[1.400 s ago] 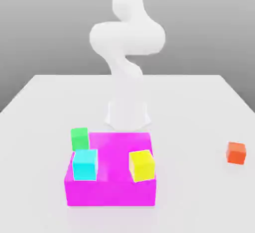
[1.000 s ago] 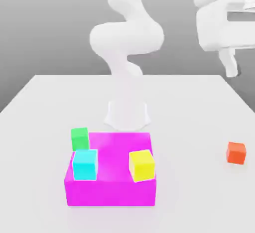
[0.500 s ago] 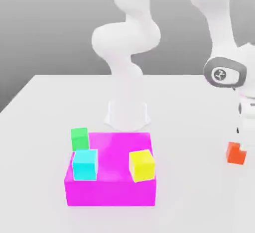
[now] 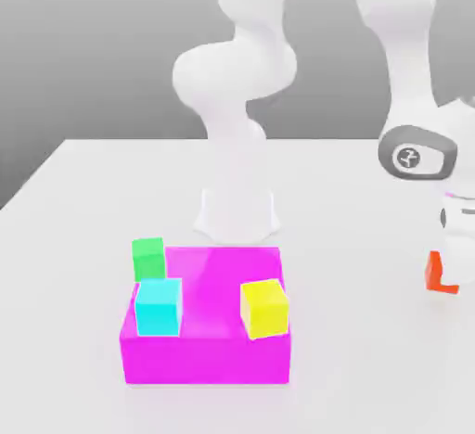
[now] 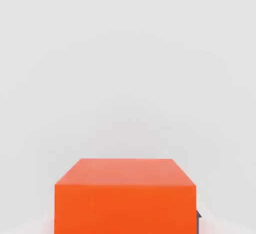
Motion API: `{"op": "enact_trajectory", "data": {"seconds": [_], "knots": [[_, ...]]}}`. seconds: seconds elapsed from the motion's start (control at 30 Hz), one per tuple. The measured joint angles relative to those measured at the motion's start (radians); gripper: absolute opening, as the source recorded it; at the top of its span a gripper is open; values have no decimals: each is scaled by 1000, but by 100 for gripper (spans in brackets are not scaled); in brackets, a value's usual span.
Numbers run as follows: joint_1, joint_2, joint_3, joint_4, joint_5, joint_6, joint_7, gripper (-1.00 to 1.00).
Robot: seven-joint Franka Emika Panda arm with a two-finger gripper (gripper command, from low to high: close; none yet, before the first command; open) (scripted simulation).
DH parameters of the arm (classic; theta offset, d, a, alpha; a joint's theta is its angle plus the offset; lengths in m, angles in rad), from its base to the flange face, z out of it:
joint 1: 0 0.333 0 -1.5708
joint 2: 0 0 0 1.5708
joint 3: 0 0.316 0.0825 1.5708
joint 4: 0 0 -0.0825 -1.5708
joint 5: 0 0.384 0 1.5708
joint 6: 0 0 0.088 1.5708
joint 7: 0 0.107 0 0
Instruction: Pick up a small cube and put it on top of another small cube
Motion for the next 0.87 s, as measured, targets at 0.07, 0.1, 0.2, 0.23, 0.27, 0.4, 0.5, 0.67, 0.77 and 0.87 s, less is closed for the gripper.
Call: {"op": "enact_trajectory", "data": {"seconds": [0.07, 0.1, 0.2, 0.23, 0.27, 0.4, 0.5, 0.67, 0.77, 0.87], "knots": [[-56, -61, -35, -3, 34, -51, -51, -100], [-102, -89, -67, -3, 44, -76, -76, -100], [-267, -170, -140, 0, 61, -152, -142, -100], [-310, -196, -160, 1, 65, -177, -164, -100], [-340, -222, -180, 3, 70, -202, -186, -100], [-449, -319, -298, 7, 79, -299, -266, -100], [-538, -381, -391, 8, 80, -365, -318, -100], [-660, -410, -527, -1, 87, -394, -396, -100], [-665, -325, -545, -28, 104, -284, -415, -100], [-666, -308, -547, -34, 106, -261, -418, 100]]}}
